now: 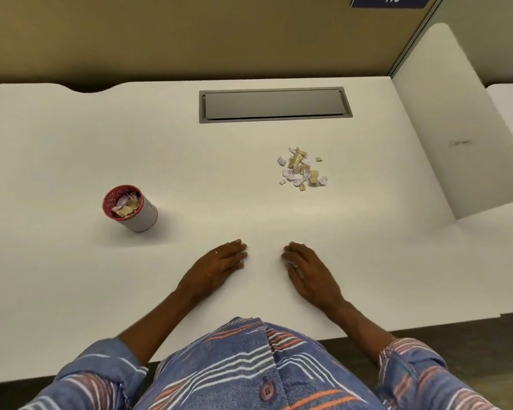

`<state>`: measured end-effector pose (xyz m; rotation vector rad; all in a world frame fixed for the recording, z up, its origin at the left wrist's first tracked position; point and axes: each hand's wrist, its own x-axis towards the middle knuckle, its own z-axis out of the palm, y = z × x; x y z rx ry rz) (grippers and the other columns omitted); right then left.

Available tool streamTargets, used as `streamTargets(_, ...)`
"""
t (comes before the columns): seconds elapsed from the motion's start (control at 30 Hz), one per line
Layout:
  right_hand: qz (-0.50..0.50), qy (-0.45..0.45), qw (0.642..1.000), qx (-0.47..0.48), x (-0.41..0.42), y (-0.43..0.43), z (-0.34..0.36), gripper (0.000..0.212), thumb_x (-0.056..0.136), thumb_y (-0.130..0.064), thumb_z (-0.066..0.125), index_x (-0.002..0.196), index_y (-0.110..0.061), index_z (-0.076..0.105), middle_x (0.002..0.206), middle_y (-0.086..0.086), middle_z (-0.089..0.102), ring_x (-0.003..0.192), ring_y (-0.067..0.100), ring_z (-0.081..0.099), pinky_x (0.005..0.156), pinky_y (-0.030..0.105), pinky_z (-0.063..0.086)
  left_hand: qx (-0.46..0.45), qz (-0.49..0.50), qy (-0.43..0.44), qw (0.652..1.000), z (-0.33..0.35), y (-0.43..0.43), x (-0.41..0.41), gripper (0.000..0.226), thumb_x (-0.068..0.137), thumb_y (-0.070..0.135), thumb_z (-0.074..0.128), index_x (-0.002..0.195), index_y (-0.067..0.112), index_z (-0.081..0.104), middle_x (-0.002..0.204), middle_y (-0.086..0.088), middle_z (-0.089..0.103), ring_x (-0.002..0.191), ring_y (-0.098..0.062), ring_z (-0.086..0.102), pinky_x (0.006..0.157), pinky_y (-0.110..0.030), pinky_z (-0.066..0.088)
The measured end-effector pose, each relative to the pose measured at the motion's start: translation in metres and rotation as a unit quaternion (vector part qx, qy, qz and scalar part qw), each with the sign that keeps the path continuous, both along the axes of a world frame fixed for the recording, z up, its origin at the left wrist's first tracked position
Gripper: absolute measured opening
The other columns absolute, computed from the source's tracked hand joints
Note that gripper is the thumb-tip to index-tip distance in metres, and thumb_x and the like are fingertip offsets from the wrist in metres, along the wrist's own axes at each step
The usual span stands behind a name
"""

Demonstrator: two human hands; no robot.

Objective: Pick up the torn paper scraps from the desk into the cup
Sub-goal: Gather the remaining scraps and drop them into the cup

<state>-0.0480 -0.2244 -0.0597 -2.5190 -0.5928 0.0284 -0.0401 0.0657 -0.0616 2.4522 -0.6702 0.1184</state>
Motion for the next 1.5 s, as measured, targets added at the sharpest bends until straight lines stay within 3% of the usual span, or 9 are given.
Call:
streamTargets(0.07, 0.032, 0.021, 0.998, -0.051, -0.007, -0.003, 0.004, 0.036, 0.104, -0.024, 0.048, 0.139, -0.016, 0.054, 0.152, 0.002, 0.044, 0.147, 0.020, 0.032, 0.122, 0.040, 0.026, -0.027, 0.032, -0.022, 0.999, -0.003, -0.001, -0.012, 0.029, 0.084, 0.008, 0.071, 0.113, 0.007, 0.073, 0.125, -0.007, 0.068, 0.125, -0.014, 0.056, 0.110, -0.012, 0.035)
streamTargets(0.17, 0.063, 0.076, 0.986, -0.133, -0.012, -0.004, 0.015, 0.048, 0.107, -0.038, 0.035, 0.153, -0.024, 0.035, 0.164, -0.002, 0.021, 0.154, 0.019, 0.011, 0.126, 0.041, 0.014, -0.006, 0.052, -0.026, 0.998, -0.004, 0.002, -0.020, 0.032, 0.090, 0.020, 0.065, 0.121, 0.011, 0.070, 0.134, -0.006, 0.062, 0.129, -0.019, 0.054, 0.106, -0.032, 0.047)
streamTargets(0.27, 0.093, 0.127, 0.968, -0.194, -0.014, -0.009, 0.024, 0.057, 0.106, -0.043, 0.032, 0.158, -0.025, 0.017, 0.167, -0.003, 0.003, 0.155, 0.021, -0.001, 0.126, 0.042, 0.015, 0.087, 0.068, -0.003, 0.994, -0.004, 0.006, -0.020, 0.049, 0.094, 0.035, 0.061, 0.141, 0.023, 0.053, 0.158, -0.005, 0.033, 0.148, -0.026, 0.028, 0.118, -0.040, 0.031)
streamTargets(0.47, 0.136, 0.137, 0.965, -0.176, -0.030, -0.026, 0.027, 0.087, 0.091, 0.014, 0.030, 0.158, -0.029, -0.003, 0.165, -0.004, -0.018, 0.153, 0.019, -0.017, 0.114, 0.026, 0.030, 0.255, 0.128, -0.001, 0.958, -0.005, -0.001, -0.024, 0.054, 0.095, 0.046, 0.048, 0.147, 0.045, 0.033, 0.165, -0.001, 0.006, 0.153, -0.025, 0.003, 0.116, -0.051, 0.021)
streamTargets(0.6, 0.116, 0.116, 0.976, -0.141, -0.043, -0.037, 0.019, 0.079, 0.095, 0.008, 0.032, 0.158, -0.030, 0.004, 0.166, -0.009, -0.008, 0.153, 0.010, -0.010, 0.115, 0.023, 0.028, 0.249, 0.137, -0.003, 0.959, -0.006, -0.008, -0.028, 0.048, 0.094, 0.037, 0.056, 0.140, 0.042, 0.045, 0.164, -0.007, 0.017, 0.152, -0.029, 0.013, 0.115, -0.054, 0.019)
streamTargets(0.7, 0.108, 0.071, 0.982, -0.137, -0.049, -0.046, 0.014, 0.070, 0.095, 0.005, 0.047, 0.157, -0.019, 0.023, 0.165, 0.000, 0.015, 0.153, 0.017, 0.012, 0.119, 0.026, 0.027, 0.136, 0.115, 0.046, 0.983, -0.010, -0.007, -0.029, 0.040, 0.094, 0.022, 0.063, 0.133, 0.029, 0.060, 0.154, -0.010, 0.040, 0.144, -0.032, 0.035, 0.110, -0.047, 0.041)
streamTargets(0.9, 0.095, 0.030, 0.981, -0.164, -0.039, -0.042, 0.016, 0.059, 0.085, 0.001, 0.068, 0.141, -0.011, 0.053, 0.142, 0.010, 0.055, 0.130, 0.029, 0.054, 0.088, 0.037, 0.060, 0.029, 0.110, 0.076, 0.991, -0.005, 0.000, -0.035, 0.036, 0.095, 0.004, 0.058, 0.130, 0.012, 0.063, 0.142, -0.005, 0.055, 0.137, -0.026, 0.046, 0.111, -0.037, 0.042)
streamTargets(1.07, 0.052, 0.031, 0.981, -0.183, -0.031, -0.027, 0.022, 0.055, 0.077, 0.007, 0.074, 0.129, -0.007, 0.062, 0.124, 0.011, 0.065, 0.109, 0.032, 0.062, 0.070, 0.044, 0.060, -0.042, 0.140, 0.119, 0.982, 0.004, 0.014, -0.032, 0.031, 0.097, 0.006, 0.055, 0.127, 0.008, 0.064, 0.128, -0.007, 0.059, 0.121, -0.021, 0.057, 0.107, -0.034, 0.044)
streamTargets(1.5, -0.087, 0.046, 0.991, -0.087, -0.024, -0.001, 0.024, 0.029, 0.081, 0.001, 0.070, 0.105, -0.014, 0.071, 0.100, 0.004, 0.069, 0.094, 0.025, 0.062, 0.079, 0.031, 0.050, -0.167, 0.182, 0.114, 0.962, 0.027, 0.021, -0.019, 0.024, 0.085, -0.001, 0.070, 0.102, 0.014, 0.077, 0.102, 0.002, 0.073, 0.099, -0.016, 0.068, 0.091, -0.042, 0.055)
